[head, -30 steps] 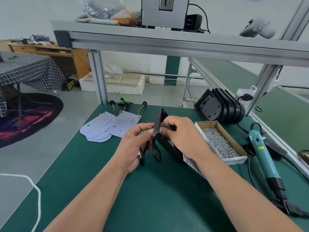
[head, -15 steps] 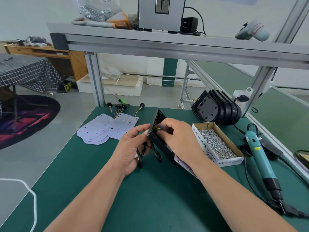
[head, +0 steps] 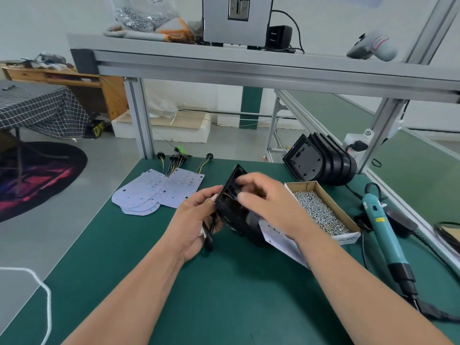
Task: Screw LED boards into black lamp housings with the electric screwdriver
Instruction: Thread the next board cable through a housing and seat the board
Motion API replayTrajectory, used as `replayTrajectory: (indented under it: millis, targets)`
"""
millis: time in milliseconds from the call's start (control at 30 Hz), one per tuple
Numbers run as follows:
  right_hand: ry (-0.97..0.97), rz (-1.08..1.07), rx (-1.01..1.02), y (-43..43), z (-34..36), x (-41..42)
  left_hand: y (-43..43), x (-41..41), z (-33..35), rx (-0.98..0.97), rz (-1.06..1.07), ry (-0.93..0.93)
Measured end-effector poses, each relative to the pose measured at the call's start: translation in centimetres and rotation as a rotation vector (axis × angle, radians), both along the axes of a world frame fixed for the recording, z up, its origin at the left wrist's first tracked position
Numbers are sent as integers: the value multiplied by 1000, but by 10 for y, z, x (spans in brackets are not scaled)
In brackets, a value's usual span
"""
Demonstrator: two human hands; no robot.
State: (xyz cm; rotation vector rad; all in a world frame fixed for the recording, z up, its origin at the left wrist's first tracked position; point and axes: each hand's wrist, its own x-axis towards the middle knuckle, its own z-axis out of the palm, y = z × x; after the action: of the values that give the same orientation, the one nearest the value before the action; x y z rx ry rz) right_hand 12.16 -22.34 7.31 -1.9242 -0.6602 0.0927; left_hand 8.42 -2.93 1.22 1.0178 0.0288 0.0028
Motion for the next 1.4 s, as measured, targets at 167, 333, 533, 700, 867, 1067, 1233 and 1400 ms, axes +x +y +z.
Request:
replayTrajectory:
  millis: [167, 333, 533, 700, 867, 1067, 1233, 1400]
  targets:
    - [-187, -66, -256, 3, -1, -3, -4, -1, 0, 16, -3, -44]
    - [-121, -46, -280, 7, -1, -2, -6, 1, -2, 39, 64, -10]
    - [-54, -33, -209, -3, 1, 3, -10, 8, -3, 168, 359, 92]
    - [-11, -2, -264, 0, 1, 4, -14, 7, -4, 215, 343, 123]
    - [-70, -213, -218, 11, -5, 2, -22, 0, -4, 327, 222, 75]
    - [-82, -377, -102, 14, -11, 9, -28, -7, -1, 668, 109, -61]
    - [-45, -443, -1, 11, -16, 12, -29, -13, 1, 609, -97, -117]
    - [-2, -422, 29, 14, -14, 4, -41, -14, 0, 424, 9, -79]
